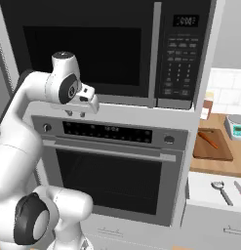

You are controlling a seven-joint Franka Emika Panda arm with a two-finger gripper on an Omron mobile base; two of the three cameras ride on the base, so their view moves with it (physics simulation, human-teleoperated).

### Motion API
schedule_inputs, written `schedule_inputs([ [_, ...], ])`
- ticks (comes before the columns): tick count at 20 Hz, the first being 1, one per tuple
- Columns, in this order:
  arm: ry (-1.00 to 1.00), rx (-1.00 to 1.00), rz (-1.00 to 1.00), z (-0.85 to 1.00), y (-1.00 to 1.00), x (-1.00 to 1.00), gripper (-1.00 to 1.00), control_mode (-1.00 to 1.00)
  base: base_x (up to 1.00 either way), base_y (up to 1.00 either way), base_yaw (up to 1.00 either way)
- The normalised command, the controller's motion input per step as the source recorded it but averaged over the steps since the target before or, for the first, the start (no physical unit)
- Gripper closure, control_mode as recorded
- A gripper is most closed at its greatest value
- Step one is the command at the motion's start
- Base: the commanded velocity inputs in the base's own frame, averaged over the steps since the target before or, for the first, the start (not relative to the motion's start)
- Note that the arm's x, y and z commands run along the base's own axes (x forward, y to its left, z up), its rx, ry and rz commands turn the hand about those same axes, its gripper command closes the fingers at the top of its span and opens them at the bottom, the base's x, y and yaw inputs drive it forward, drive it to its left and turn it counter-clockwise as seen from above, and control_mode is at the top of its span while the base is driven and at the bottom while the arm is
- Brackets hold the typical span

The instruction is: Place the appropriate cutting tool for cutting the carrot skin on the cutting board.

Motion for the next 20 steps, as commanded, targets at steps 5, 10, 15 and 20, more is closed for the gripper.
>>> schedule_inputs([
  [5, 0.0, 0.0, 0.0, 0.0, 0.0, 0.0, -1.0, 1.0, -0.13, 0.01, 0.01],
  [10, 0.0, 0.0, 0.0, 0.0, 0.0, 0.0, -1.0, 1.0, -0.71, -0.49, -0.1],
  [15, 0.0, 0.0, 0.0, 0.0, 0.0, 0.0, -1.0, 1.0, -0.57, -1.0, -0.16],
  [20, 0.0, 0.0, 0.0, 0.0, 0.0, 0.0, -1.0, 1.0, 0.0, -1.0, -0.16],
])
